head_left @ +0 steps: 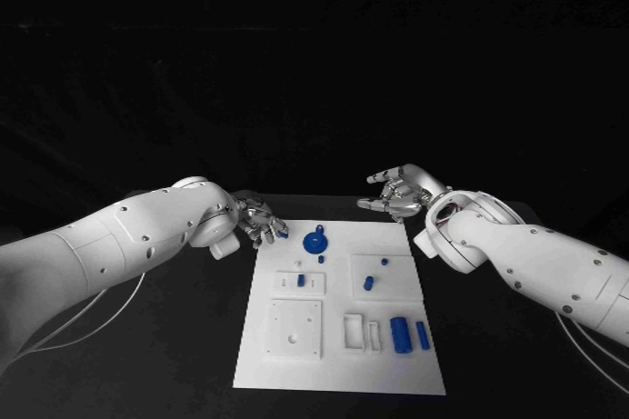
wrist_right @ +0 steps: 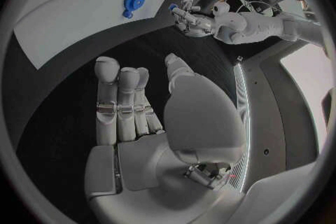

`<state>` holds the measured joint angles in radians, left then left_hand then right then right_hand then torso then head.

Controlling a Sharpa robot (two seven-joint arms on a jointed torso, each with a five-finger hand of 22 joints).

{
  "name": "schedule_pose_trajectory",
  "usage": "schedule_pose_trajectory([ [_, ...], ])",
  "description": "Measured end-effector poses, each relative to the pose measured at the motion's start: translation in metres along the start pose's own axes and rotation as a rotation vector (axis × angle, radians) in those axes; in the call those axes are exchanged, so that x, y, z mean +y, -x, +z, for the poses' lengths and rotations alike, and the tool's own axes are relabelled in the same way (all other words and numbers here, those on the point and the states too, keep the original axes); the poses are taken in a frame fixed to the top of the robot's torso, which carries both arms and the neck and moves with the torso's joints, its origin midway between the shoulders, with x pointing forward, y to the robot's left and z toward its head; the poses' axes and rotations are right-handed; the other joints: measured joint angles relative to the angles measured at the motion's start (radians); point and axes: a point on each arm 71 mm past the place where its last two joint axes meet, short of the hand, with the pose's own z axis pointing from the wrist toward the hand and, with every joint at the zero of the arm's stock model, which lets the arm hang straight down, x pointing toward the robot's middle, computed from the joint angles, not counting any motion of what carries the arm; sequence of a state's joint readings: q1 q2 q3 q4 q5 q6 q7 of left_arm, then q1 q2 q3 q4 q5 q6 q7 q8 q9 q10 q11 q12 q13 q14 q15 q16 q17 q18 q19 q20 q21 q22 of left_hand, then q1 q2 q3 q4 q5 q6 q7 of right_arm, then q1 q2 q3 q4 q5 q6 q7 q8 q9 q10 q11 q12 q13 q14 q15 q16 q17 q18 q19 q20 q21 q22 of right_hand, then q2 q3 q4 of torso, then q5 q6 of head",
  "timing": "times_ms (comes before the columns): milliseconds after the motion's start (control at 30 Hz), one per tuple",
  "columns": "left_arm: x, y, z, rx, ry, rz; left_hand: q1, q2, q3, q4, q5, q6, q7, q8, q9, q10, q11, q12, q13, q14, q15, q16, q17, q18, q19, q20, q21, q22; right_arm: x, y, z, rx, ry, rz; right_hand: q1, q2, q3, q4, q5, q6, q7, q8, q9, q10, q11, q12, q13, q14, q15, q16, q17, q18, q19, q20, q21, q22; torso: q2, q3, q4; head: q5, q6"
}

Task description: Assemble the parts on the task board

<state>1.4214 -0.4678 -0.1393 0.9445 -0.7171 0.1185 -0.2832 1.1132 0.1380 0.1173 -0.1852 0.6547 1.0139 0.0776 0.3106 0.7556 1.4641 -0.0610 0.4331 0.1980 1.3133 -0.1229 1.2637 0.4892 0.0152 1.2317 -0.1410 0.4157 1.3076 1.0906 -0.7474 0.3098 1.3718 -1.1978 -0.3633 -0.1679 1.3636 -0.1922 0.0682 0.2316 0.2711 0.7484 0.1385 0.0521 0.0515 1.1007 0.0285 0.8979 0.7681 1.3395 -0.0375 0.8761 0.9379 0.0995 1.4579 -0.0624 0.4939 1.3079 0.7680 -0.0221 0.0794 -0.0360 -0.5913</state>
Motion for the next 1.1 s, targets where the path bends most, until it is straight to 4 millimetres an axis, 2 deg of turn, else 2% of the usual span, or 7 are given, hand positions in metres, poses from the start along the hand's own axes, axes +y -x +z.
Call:
schedule_pose_trajectory([
  [33,0.0,-0.001,-0.003,-0.004,-0.004,-0.002,-0.005,0.0,0.009,-0.008,0.003,0.003,0.003,-0.008,0.027,0.001,-0.001,0.0,0.003,0.002,-0.002,-0.002,0.007,0.0,0.0,0.0,0.0,0.0,0.0,0.0,0.0,0.0,-0.001,0.0,0.0,0.0,0.0,0.0,0.0,0.0,0.0,0.0,0.0,0.0,0.0,0.0,0.0,0.0,0.0,0.0,0.0,0.0,0.0,0.0,0.0,0.0,-0.002,-0.0009,0.0012,0.0,-0.001],
  [133,-0.002,-0.007,-0.01,-0.016,-0.013,-0.005,-0.006,-0.008,0.012,-0.011,0.016,0.009,0.008,-0.018,0.043,0.002,-0.001,0.003,0.011,0.015,-0.004,-0.009,0.024,0.0,0.009,-0.005,0.006,0.0,-0.002,0.001,0.0,-0.002,-0.004,-0.001,0.0,0.0,0.0,0.0,0.0,0.0,0.0,0.0,0.0,0.0,0.0,0.0,0.0,0.0,0.0,0.0,0.0,0.0,0.0,0.0,0.0,0.0,-0.009,-0.0033,0.0039,0.0,-0.007],
  [200,-0.002,-0.011,-0.014,-0.022,-0.014,-0.006,-0.013,-0.019,0.017,-0.015,0.028,0.017,0.012,-0.029,0.078,0.004,-0.002,0.025,0.018,0.034,-0.006,-0.009,0.061,0.0,0.014,-0.008,0.012,0.0,-0.002,0.001,0.0,-0.002,-0.006,-0.001,0.0,0.0,0.0,0.0,0.0,0.0,0.0,0.0,0.0,0.0,0.0,0.0,0.0,0.0,0.0,0.0,0.0,0.0,0.0,0.0,0.0,0.0,-0.013,-0.0048,0.0056,0.001,-0.011],
  [367,-0.003,-0.027,-0.021,-0.034,-0.008,0.007,-0.018,-0.024,0.019,-0.018,0.044,0.033,0.017,-0.052,0.115,0.001,-0.005,0.05,0.018,0.05,-0.01,-0.021,0.12,0.0,0.014,-0.008,0.019,0.0,-0.005,-0.001,0.0,0.0,-0.012,0.0,0.0,0.0,0.0,0.0,0.0,0.0,0.0,0.0,0.0,0.0,0.0,0.0,0.0,0.0,0.0,0.0,0.0,0.0,0.0,0.0,0.0,0.0,-0.023,-0.0096,0.009,0.004,-0.021],
  [467,0.0,-0.036,-0.025,-0.045,0.002,0.021,-0.017,-0.03,0.02,-0.019,0.058,0.039,0.018,-0.056,0.122,0.002,-0.006,0.064,0.017,0.065,-0.011,-0.021,0.141,0.0,0.023,-0.009,0.027,0.0,-0.007,-0.002,-0.001,0.002,-0.016,0.0,0.0,0.0,0.0,0.0,0.0,0.0,0.0,0.0,0.0,0.0,0.0,0.0,0.0,0.0,0.0,0.0,0.0,0.0,0.0,0.0,0.0,0.0,-0.028,-0.0115,0.0113,0.007,-0.026],
  [733,0.01,-0.058,-0.028,-0.08,0.04,0.084,-0.021,-0.034,0.02,-0.019,0.059,0.045,0.019,-0.062,0.134,0.002,-0.005,0.07,0.017,0.07,-0.009,-0.021,0.158,0.0,0.023,-0.009,0.027,0.0,-0.011,-0.004,-0.003,0.006,-0.023,0.003,0.0,0.0,0.0,0.0,0.0,0.0,0.0,0.0,0.0,0.0,0.0,0.0,0.0,0.0,0.0,0.0,0.0,0.0,0.0,0.0,0.0,0.0,-0.039,-0.0162,0.0157,0.013,-0.039],
  [1100,0.027,-0.081,-0.026,-0.13,0.075,0.131,-0.027,-0.04,0.02,-0.019,0.059,0.056,0.015,-0.07,0.132,0.002,-0.005,0.088,0.017,0.087,-0.012,-0.025,0.175,0.0,0.03,-0.009,0.035,0.0,-0.011,-0.005,-0.003,0.008,-0.025,0.007,-0.004,0.004,0.0,0.0,0.005,0.0,0.0,0.0,0.0,0.0,0.0,0.0,0.0,0.003,-0.003,0.0,0.0,0.0,0.0,0.0,0.0,0.0,-0.046,-0.0171,0.0183,0.014,-0.047],
])
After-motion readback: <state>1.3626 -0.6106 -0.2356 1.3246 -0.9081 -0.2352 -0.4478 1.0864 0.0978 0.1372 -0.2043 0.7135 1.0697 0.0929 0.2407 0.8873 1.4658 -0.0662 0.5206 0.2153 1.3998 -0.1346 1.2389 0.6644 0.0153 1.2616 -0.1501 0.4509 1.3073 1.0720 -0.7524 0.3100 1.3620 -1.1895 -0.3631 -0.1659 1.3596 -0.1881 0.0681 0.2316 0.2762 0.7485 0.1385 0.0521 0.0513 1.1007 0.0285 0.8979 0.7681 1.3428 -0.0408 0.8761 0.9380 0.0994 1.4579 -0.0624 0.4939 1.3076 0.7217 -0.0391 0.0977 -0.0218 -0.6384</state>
